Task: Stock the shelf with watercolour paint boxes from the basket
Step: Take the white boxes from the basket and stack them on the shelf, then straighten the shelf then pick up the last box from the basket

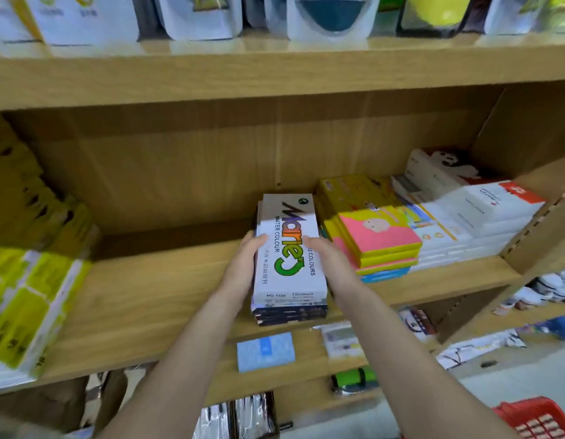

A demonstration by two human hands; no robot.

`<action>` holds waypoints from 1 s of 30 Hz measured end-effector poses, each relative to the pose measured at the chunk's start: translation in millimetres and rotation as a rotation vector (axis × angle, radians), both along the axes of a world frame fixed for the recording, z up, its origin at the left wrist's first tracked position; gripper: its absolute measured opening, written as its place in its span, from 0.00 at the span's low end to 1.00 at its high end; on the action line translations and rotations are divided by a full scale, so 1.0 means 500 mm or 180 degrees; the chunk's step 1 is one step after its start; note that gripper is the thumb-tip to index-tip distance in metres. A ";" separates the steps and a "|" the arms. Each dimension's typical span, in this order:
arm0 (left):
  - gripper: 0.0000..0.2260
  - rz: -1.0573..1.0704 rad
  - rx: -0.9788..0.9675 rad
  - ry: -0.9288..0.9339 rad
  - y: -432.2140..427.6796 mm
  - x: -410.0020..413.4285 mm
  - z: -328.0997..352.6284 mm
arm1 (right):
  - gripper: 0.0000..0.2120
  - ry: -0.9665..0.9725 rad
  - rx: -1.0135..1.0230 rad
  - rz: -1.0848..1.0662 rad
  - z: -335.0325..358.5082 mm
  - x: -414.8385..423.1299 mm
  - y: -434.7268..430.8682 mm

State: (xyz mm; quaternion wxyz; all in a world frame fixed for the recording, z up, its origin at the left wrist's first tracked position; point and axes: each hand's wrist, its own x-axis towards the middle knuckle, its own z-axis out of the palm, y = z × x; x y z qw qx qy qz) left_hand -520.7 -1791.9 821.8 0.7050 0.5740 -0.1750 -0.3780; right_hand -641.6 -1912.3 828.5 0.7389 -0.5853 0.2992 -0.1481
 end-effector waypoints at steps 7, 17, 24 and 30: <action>0.32 -0.0084 0.0273 -0.0975 0.107 -0.100 -0.074 | 0.27 -0.0401 -0.1154 -0.0197 -0.077 -0.109 0.132; 0.38 0.0134 0.0392 -0.1082 -0.012 -0.087 -0.085 | 0.23 0.0197 -0.1912 -0.0975 -0.085 -0.116 0.089; 0.26 0.0067 0.0667 -0.2098 0.013 -0.088 -0.062 | 0.23 0.0824 -0.2799 -0.0447 -0.131 -0.222 0.070; 0.20 0.0557 0.0389 -0.4062 0.062 -0.247 -0.078 | 0.22 0.1654 -0.3097 -0.0468 -0.206 -0.391 -0.009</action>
